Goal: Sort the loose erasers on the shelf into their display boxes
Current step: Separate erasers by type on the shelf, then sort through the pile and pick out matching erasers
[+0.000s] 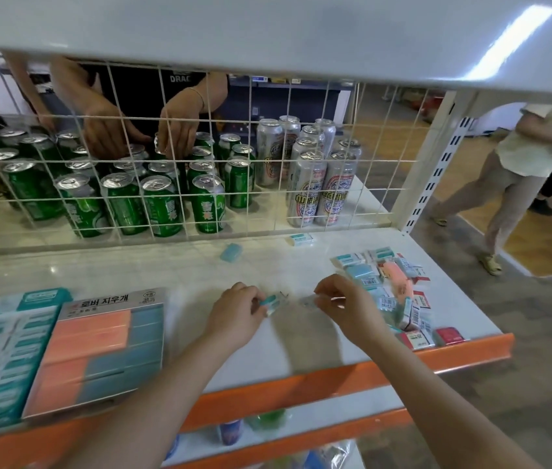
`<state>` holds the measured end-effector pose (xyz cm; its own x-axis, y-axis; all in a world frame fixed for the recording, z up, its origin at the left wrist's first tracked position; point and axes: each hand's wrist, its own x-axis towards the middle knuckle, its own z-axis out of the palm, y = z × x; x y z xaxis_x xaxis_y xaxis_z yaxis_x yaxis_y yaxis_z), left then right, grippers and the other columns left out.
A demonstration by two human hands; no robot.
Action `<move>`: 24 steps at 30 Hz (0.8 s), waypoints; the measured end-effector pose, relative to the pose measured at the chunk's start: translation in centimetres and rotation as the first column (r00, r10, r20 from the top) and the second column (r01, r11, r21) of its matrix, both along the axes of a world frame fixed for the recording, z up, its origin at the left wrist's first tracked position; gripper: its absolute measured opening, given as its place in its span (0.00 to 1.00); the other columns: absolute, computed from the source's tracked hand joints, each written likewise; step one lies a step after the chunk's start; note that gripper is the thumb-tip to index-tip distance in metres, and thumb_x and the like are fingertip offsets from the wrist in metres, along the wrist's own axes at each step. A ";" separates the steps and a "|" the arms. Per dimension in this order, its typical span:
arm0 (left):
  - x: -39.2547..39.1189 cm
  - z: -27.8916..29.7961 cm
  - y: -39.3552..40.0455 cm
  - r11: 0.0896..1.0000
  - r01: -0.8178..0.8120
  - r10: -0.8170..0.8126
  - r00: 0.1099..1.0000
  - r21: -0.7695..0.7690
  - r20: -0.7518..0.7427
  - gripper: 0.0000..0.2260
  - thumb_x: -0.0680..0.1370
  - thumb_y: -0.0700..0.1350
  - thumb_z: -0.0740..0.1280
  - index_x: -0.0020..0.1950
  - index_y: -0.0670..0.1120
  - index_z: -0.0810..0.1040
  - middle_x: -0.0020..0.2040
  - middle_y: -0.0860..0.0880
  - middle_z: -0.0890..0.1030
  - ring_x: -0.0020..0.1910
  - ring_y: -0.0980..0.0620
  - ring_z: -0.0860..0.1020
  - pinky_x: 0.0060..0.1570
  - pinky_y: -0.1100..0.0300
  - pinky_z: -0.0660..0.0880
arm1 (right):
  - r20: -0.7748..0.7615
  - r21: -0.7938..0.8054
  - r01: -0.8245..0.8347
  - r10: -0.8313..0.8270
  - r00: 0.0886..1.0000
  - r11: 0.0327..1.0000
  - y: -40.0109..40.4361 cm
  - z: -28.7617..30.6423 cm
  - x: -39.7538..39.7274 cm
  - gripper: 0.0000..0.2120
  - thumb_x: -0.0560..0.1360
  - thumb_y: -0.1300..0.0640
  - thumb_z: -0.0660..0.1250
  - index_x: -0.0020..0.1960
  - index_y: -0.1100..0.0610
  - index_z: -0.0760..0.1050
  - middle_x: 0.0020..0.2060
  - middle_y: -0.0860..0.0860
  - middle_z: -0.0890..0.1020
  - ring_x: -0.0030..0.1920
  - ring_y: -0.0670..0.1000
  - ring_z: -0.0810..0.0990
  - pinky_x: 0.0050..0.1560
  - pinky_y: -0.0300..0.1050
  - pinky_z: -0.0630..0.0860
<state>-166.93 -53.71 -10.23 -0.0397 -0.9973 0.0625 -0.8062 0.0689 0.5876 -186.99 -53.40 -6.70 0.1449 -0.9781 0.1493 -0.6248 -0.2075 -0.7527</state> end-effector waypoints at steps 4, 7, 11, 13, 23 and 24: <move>-0.1 0.0 0.0 1.000 0.004 -0.004 1.000 -0.005 -0.029 0.07 0.74 0.45 0.68 0.51 0.47 0.79 0.49 0.49 0.75 0.48 0.49 0.77 0.53 0.54 0.73 | -0.127 0.013 -0.065 0.066 0.990 0.998 1.2 -0.1 -1.0 0.17 0.71 0.65 0.70 0.36 0.44 0.70 0.37 0.44 0.75 0.39 0.41 0.75 0.42 0.28 0.71; -0.3 0.0 0.1 1.000 0.010 -0.010 1.000 0.009 -0.004 0.10 0.75 0.48 0.67 0.54 0.48 0.79 0.52 0.49 0.75 0.51 0.50 0.76 0.53 0.57 0.72 | -0.267 0.056 -0.076 0.088 0.960 0.996 1.8 -0.7 -1.7 0.11 0.71 0.64 0.68 0.37 0.49 0.75 0.40 0.47 0.75 0.41 0.46 0.75 0.44 0.30 0.71; -1.1 0.4 -0.1 0.999 0.023 -0.026 0.999 0.048 0.045 0.12 0.76 0.49 0.66 0.57 0.47 0.78 0.55 0.47 0.74 0.53 0.48 0.75 0.54 0.57 0.72 | -0.269 0.046 -0.040 0.051 0.962 0.998 2.0 -0.9 -2.0 0.05 0.71 0.64 0.68 0.46 0.58 0.80 0.42 0.48 0.75 0.42 0.47 0.74 0.45 0.34 0.71; -1.4 0.7 -0.1 0.997 0.005 -0.008 0.999 0.078 0.043 0.12 0.76 0.48 0.65 0.58 0.47 0.76 0.56 0.46 0.74 0.54 0.47 0.75 0.54 0.57 0.72 | -0.279 0.045 -0.016 0.028 0.960 0.999 1.9 -1.0 -2.0 0.07 0.71 0.62 0.68 0.49 0.58 0.79 0.42 0.48 0.76 0.43 0.47 0.74 0.46 0.35 0.71; -0.6 1.3 0.4 0.991 0.028 -0.042 0.993 0.132 0.107 0.16 0.78 0.52 0.61 0.65 0.52 0.71 0.58 0.47 0.75 0.58 0.46 0.75 0.56 0.54 0.72 | -0.353 0.097 0.070 -0.031 0.935 0.993 1.2 -1.1 -0.9 0.15 0.72 0.52 0.69 0.58 0.54 0.77 0.48 0.51 0.80 0.42 0.45 0.73 0.39 0.35 0.66; -0.5 1.4 0.3 0.992 0.024 -0.037 0.994 0.127 0.104 0.15 0.78 0.51 0.61 0.64 0.52 0.72 0.57 0.47 0.74 0.58 0.47 0.74 0.56 0.54 0.72 | -0.366 0.110 0.080 -0.034 0.930 0.991 1.1 -1.1 -0.8 0.16 0.72 0.51 0.69 0.59 0.53 0.76 0.49 0.51 0.80 0.43 0.45 0.72 0.39 0.35 0.65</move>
